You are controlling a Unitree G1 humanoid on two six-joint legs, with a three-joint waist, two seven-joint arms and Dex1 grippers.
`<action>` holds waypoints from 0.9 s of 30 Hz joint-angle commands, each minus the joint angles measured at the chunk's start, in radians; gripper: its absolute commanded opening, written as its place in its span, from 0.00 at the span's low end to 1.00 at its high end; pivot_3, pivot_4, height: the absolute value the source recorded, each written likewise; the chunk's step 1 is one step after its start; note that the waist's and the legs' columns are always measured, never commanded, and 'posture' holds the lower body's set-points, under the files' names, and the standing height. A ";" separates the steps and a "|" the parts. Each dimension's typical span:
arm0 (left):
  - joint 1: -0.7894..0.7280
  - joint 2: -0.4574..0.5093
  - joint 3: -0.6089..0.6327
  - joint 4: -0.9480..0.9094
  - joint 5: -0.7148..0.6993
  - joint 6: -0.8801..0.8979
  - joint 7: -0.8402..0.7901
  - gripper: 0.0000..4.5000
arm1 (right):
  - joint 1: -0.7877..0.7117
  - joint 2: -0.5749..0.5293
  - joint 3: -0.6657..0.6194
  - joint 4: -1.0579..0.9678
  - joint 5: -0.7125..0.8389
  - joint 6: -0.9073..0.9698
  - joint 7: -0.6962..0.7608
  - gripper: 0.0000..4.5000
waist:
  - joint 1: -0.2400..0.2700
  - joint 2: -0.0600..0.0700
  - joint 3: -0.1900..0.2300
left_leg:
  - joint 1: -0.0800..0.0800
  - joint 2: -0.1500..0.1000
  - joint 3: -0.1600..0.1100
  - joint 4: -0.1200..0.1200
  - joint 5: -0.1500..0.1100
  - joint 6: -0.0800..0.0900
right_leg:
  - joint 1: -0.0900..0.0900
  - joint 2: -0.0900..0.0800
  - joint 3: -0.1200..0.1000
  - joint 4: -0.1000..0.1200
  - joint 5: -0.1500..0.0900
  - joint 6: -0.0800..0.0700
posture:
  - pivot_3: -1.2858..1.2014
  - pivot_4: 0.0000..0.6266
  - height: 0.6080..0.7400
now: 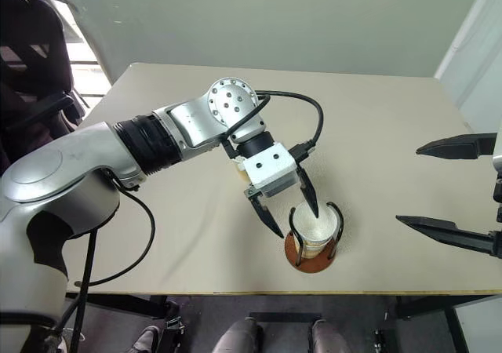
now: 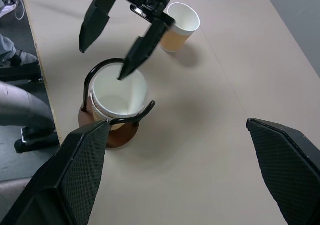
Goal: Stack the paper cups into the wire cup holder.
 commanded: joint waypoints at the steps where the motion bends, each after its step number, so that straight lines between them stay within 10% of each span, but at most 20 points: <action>1: -0.024 -0.008 0.052 0.021 0.010 -0.007 -0.036 0.99 | 0.001 0.000 -0.039 0.008 -0.014 -0.015 -0.006 1.00 | 0.000 0.000 0.000 | 0.000 0.000 0.000 0.000 0.000 0.000 | 0.000 0.000 0.000 0.000 0.000 0.000 | 0.52 0.24 1.00; 14: 0.022 -0.003 0.467 0.702 0.429 0.056 -0.028 0.99 | 0.014 0.008 0.056 0.070 -0.042 -0.144 -0.007 1.00 | -0.017 0.001 0.000 | 0.001 0.001 0.000 0.001 -0.001 0.002 | -0.001 0.001 0.000 0.000 0.001 0.000 | 0.52 0.24 1.00; 27: 0.126 -0.059 0.730 0.808 0.848 0.097 0.137 0.99 | -0.020 -0.006 0.170 0.136 -0.063 -0.255 -0.014 1.00 | 0.004 0.001 -0.001 | -0.005 -0.011 0.000 0.005 -0.003 0.005 | -0.004 -0.006 -0.002 0.001 -0.003 0.009 | 0.52 0.24 1.00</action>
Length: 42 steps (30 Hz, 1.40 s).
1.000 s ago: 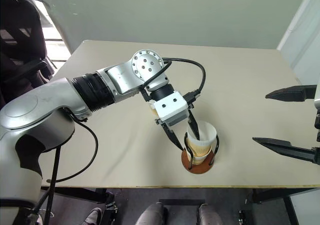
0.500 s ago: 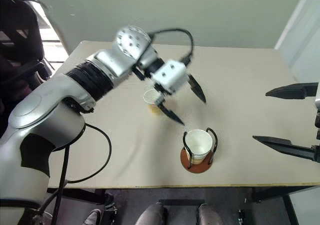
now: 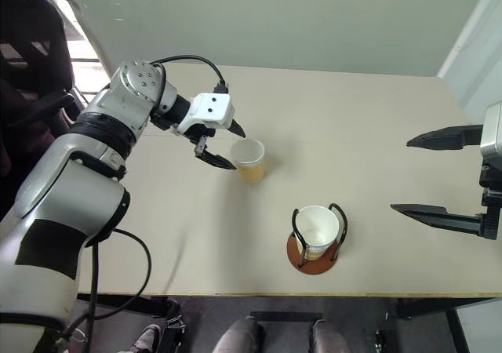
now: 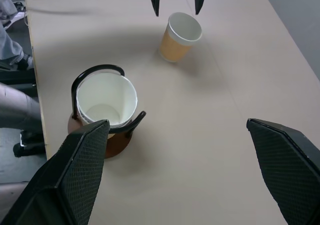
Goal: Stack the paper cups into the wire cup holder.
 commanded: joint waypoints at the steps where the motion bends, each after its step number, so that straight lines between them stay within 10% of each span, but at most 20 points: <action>1: 0.006 -0.025 0.062 0.003 0.091 -0.001 0.045 0.99 | -0.016 -0.016 -0.025 0.009 -0.006 -0.007 -0.002 1.00 | 0.000 0.000 0.000 | 0.000 -0.001 -0.001 0.001 0.000 0.001 | 0.000 -0.005 0.001 0.000 -0.001 0.001 | 0.52 0.24 1.00; 8: 0.046 -0.076 0.131 0.019 0.222 0.015 0.114 0.99 | -0.012 -0.021 -0.057 -0.008 -0.005 0.030 0.003 1.00 | -0.008 0.000 0.000 | 0.000 -0.015 0.010 0.003 0.002 0.005 | 0.000 -0.020 0.001 0.001 -0.006 0.014 | 0.52 0.24 1.00; 21: 0.047 -0.128 0.252 0.020 0.324 0.016 0.150 0.00 | -0.002 -0.017 -0.105 -0.033 -0.010 0.079 0.013 1.00 | -0.007 0.000 0.000 | -0.003 -0.025 0.017 0.004 -0.001 0.014 | -0.001 -0.036 0.002 -0.001 -0.009 0.026 | 0.52 0.24 1.00; 27: 0.011 -0.131 0.326 0.003 0.291 0.003 0.038 0.00 | 0.002 -0.014 -0.109 -0.034 -0.016 0.077 0.013 1.00 | -0.011 0.000 0.000 | -0.004 -0.027 0.017 0.004 -0.001 0.015 | -0.001 -0.040 0.002 -0.001 -0.011 0.028 | 0.52 0.24 1.00; 33: -0.073 -0.134 0.333 -0.111 0.043 -0.021 -0.150 0.00 | 0.005 -0.010 -0.101 -0.029 -0.025 0.062 0.010 1.00 | -0.009 0.000 0.000 | -0.010 -0.034 0.014 0.005 0.000 0.019 | -0.004 -0.048 0.001 0.000 -0.012 0.031 | 0.52 0.24 1.00; 42: -0.083 0.134 -0.158 -0.852 -0.746 0.117 -0.150 0.00 | -0.003 -0.015 -0.093 -0.023 -0.033 0.044 0.005 1.00 | -0.022 0.002 -0.001 | -0.010 -0.041 0.018 0.004 -0.001 0.024 | -0.003 -0.061 0.001 -0.001 -0.014 0.038 | 0.52 0.24 1.00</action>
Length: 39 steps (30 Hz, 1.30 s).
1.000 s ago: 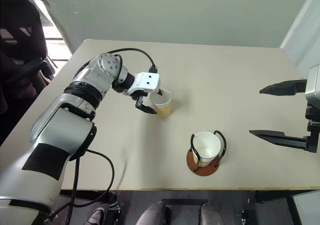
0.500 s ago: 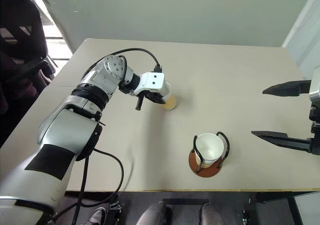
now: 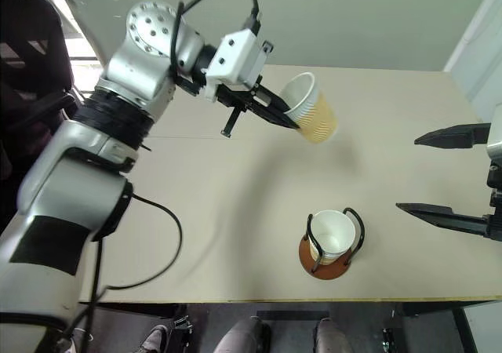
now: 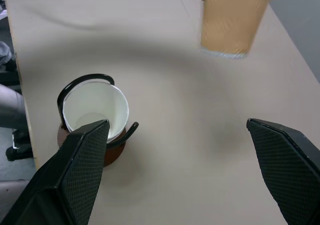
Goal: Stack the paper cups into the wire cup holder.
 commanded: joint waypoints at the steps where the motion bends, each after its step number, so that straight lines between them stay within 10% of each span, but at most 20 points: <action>1: -0.042 0.081 -0.168 -0.176 -0.177 -0.024 -0.034 0.00 | -0.012 -0.014 -0.029 0.005 -0.014 -0.014 -0.005 1.00 | -0.001 0.001 0.000 | 0.000 0.000 0.000 0.001 0.000 0.000 | 0.000 -0.001 0.000 0.000 0.000 0.000 | 0.52 0.24 1.00; 11: -0.149 0.036 -0.456 -0.117 -0.239 -0.204 -0.034 0.00 | 0.040 -0.006 -0.165 -0.065 -0.025 0.105 0.040 1.00 | 0.001 0.004 0.001 | 0.000 -0.004 -0.003 0.009 0.000 0.004 | 0.008 -0.002 -0.001 0.000 0.002 0.001 | 0.52 0.24 1.00; 39: -0.178 -0.100 -0.629 0.002 -0.228 -0.343 -0.034 0.00 | 0.061 0.010 -0.320 -0.184 0.039 0.296 0.013 1.00 | 0.001 0.006 0.002 | -0.001 -0.006 -0.005 0.013 -0.004 0.007 | 0.008 -0.004 0.001 -0.001 0.002 0.001 | 0.52 0.24 1.00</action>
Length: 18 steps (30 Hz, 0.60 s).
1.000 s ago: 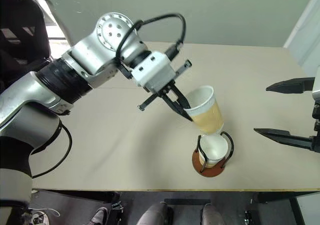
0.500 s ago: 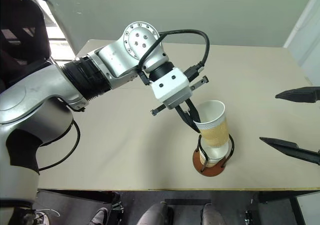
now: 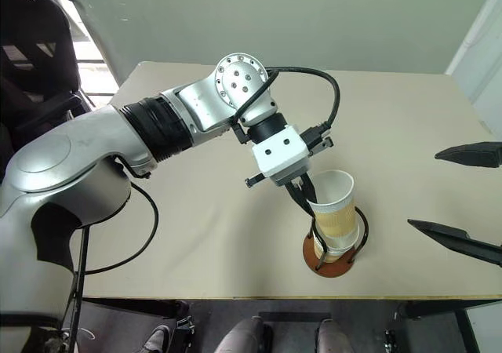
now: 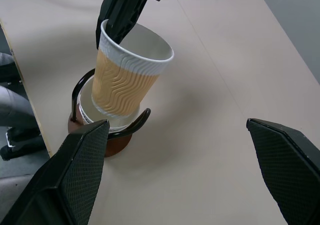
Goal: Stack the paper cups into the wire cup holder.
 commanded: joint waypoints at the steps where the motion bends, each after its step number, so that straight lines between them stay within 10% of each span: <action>1: -0.009 0.000 0.018 -0.003 -0.004 -0.017 -0.033 0.00 | -0.004 -0.007 -0.035 0.003 0.006 -0.005 -0.007 1.00 | 0.000 0.000 0.000 | 0.000 0.000 0.000 0.000 0.000 0.000 | 0.000 0.001 -0.001 0.000 0.000 0.000 | 0.52 0.24 1.00; 9: -0.007 0.017 0.005 -0.047 -0.029 0.005 -0.033 0.00 | -0.004 -0.009 -0.026 0.009 0.007 -0.016 -0.009 1.00 | 0.000 0.000 0.000 | 0.000 0.000 0.000 0.000 0.000 0.000 | 0.000 0.000 0.000 0.000 0.000 0.000 | 0.52 0.24 1.00; 18: -0.004 0.011 0.014 -0.052 -0.031 0.024 -0.033 0.63 | -0.004 -0.010 -0.026 0.012 0.008 -0.018 -0.010 1.00 | 0.000 0.000 0.000 | 0.000 0.000 0.000 0.000 0.000 0.000 | 0.000 0.000 0.000 0.000 0.000 0.000 | 0.52 0.24 1.00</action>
